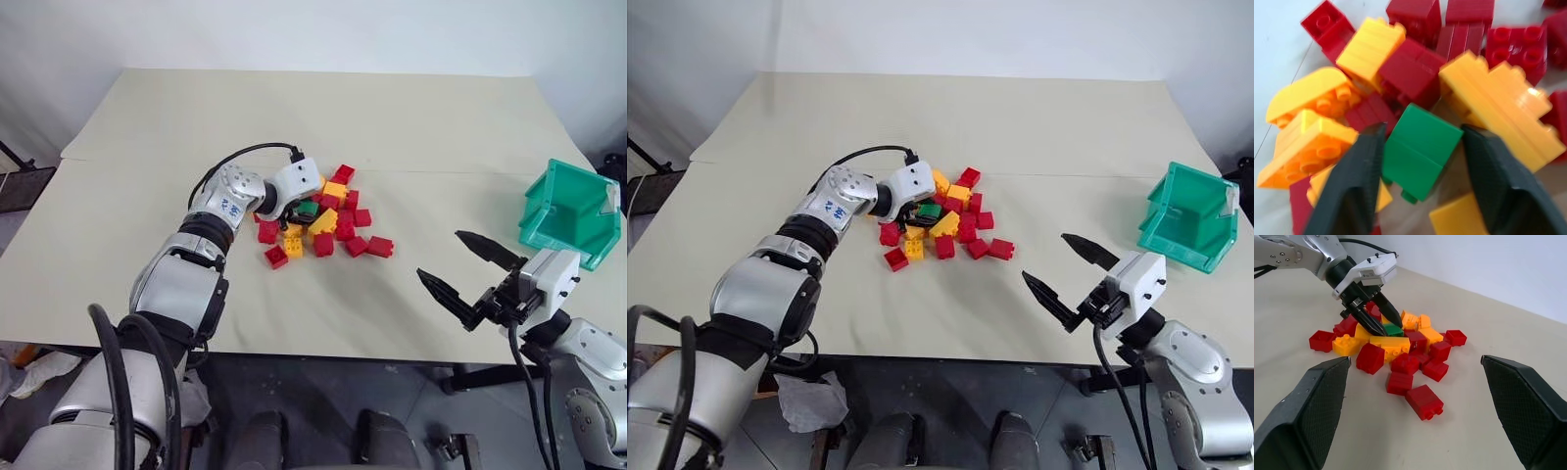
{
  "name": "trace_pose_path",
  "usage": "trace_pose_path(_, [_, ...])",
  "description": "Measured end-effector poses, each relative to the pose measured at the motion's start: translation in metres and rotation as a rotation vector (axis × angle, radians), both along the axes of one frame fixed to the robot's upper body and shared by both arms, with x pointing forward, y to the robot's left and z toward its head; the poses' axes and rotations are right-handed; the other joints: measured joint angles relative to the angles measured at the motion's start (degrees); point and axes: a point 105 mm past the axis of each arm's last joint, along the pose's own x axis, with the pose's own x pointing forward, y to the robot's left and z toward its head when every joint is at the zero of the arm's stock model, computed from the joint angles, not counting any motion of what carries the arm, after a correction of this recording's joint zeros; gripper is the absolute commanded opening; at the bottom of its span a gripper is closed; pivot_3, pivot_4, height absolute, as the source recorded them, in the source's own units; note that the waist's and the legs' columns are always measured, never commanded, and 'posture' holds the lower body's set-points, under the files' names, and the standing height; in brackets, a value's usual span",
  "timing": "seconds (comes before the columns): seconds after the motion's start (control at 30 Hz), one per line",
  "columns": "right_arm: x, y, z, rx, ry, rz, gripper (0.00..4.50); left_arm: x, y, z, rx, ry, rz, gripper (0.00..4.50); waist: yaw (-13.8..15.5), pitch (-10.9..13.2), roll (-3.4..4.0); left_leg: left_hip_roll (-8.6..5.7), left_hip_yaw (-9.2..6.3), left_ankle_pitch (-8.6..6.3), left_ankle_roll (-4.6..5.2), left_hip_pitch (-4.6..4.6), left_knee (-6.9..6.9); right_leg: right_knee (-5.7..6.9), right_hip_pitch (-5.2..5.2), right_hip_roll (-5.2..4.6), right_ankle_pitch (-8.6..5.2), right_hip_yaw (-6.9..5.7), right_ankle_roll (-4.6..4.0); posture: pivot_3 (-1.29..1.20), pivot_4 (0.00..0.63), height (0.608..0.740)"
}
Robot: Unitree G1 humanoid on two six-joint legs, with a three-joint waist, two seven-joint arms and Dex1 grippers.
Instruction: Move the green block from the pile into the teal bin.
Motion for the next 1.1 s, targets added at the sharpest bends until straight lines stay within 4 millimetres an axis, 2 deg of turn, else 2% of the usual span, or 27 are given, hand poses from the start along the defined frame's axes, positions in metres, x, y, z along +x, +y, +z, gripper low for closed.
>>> trace_pose_path(0.3, [0.001, 0.0, 0.002, 0.004, -0.007, 0.002, 4.5, -0.002, 0.01, 0.001, -0.061, -0.002, -0.014, 1.5, -0.6, 0.0, 0.0, 0.02, 0.04, 0.0, 0.0, 0.03, 0.0, 0.02, -0.01, 0.01, 0.0, 0.04, 0.0, 0.0, 0.15, 0.74])
trace_pose_path(0.5, [0.001, 0.0, 0.002, 0.005, -0.007, 0.006, 4.5, -0.002, 0.032, 0.003, -0.031, -0.03, -0.009, 3.38, -0.5, 0.0, -0.01, 0.02, 0.04, 0.0, 0.0, 0.02, 0.0, 0.02, -0.01, 0.0, 0.0, 0.04, 0.0, 0.0, 0.15, 0.74])
trace_pose_path(0.57, [0.002, 0.001, 0.003, 0.005, -0.009, 0.008, 4.5, 0.0, 0.032, 0.004, -0.021, -0.058, -0.011, 4.03, -0.3, 0.0, -0.01, 0.01, 0.04, 0.0, 0.0, 0.01, 0.02, 0.01, -0.01, 0.0, 0.0, 0.04, 0.0, 0.0, 0.15, 0.74])
trace_pose_path(0.63, [0.002, 0.002, 0.005, 0.005, -0.018, 0.011, 4.5, 0.001, 0.031, 0.005, 0.002, -0.098, -0.011, 4.43, 0.0, 0.0, -0.01, 0.01, 0.04, 0.0, 0.0, 0.01, 0.03, 0.01, -0.01, 0.0, 0.0, 0.04, 0.0, 0.0, 0.15, 0.74])
trace_pose_path(0.77, [0.002, 0.002, 0.005, 0.005, -0.019, 0.011, 4.5, 0.005, 0.025, 0.003, 0.027, -0.134, 0.002, 4.43, -0.1, 0.0, -0.02, 0.01, 0.07, 0.0, 0.0, 0.04, 0.03, 0.04, 0.0, 0.0, 0.0, 0.07, 0.0, 0.0, 0.15, 0.74])
trace_pose_path(0.87, [0.0, 0.0, 0.0, 0.009, 0.003, 0.003, 4.5, 0.003, 0.024, -0.011, 0.052, -0.087, 0.016, 4.43, -0.2, 0.0, -0.02, 0.02, 0.08, 0.0, 0.0, 0.04, 0.03, 0.06, -0.01, 0.01, 0.0, 0.08, 0.0, 0.0, 0.15, 0.74])
trace_pose_path(0.97, [0.0, 0.0, -0.002, 0.011, 0.01, -0.001, 4.5, 0.003, 0.025, -0.012, 0.056, -0.071, 0.024, 4.43, -0.2, 0.0, -0.02, 0.02, 0.1, 0.0, 0.01, 0.04, 0.04, 0.05, -0.01, 0.0, 0.0, 0.1, 0.0, 0.0, 0.15, 0.74])
trace_pose_path(1.1, [0.0, 0.0, -0.002, 0.012, 0.009, -0.003, 4.5, 0.001, 0.025, -0.016, 0.063, -0.039, 0.026, 3.21, -0.3, 0.0, -0.03, 0.02, 0.12, 0.0, 0.01, 0.1, 0.04, 0.1, 0.0, 0.01, 0.0, 0.13, 0.0, 0.0, 0.15, 0.74])
